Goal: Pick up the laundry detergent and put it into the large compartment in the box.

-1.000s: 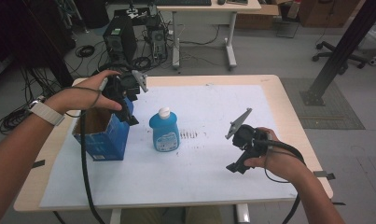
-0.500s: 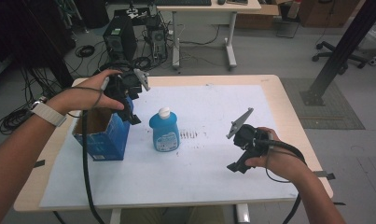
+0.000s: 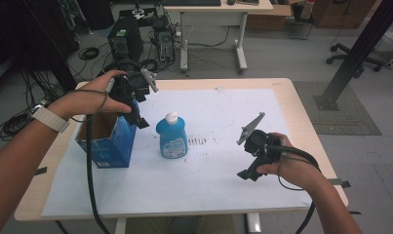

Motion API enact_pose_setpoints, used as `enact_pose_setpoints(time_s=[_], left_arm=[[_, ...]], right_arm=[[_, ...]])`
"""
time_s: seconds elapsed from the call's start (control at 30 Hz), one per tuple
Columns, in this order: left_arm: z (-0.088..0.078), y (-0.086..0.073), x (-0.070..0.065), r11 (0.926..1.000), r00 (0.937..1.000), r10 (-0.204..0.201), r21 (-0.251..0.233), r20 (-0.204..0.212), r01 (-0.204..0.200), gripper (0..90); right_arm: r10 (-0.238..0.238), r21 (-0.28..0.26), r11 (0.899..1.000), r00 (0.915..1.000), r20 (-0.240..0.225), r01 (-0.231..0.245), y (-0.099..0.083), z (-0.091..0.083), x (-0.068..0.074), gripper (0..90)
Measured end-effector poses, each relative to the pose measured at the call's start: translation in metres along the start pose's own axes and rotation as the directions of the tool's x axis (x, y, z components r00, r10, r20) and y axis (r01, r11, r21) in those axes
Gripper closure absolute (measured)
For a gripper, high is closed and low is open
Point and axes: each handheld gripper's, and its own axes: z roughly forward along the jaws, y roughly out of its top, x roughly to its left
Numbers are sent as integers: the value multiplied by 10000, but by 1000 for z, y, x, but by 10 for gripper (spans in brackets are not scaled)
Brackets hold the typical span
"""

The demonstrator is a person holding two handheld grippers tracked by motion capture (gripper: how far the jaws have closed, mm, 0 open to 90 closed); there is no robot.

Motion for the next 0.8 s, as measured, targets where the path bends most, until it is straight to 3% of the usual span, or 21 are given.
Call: enact_pose_setpoints(time_s=[0.53,0.8], left_arm=[[-6,6,1,9988,9987,-473,-95,-167,472,86],[-8,11,-1,9987,9987,-498,-58,-124,498,86]], right_arm=[[-70,-12,10000,10000,30,70,1,-1,-1,106],[-108,-31,9999,9999,41,109,1,-1,-1,106]])
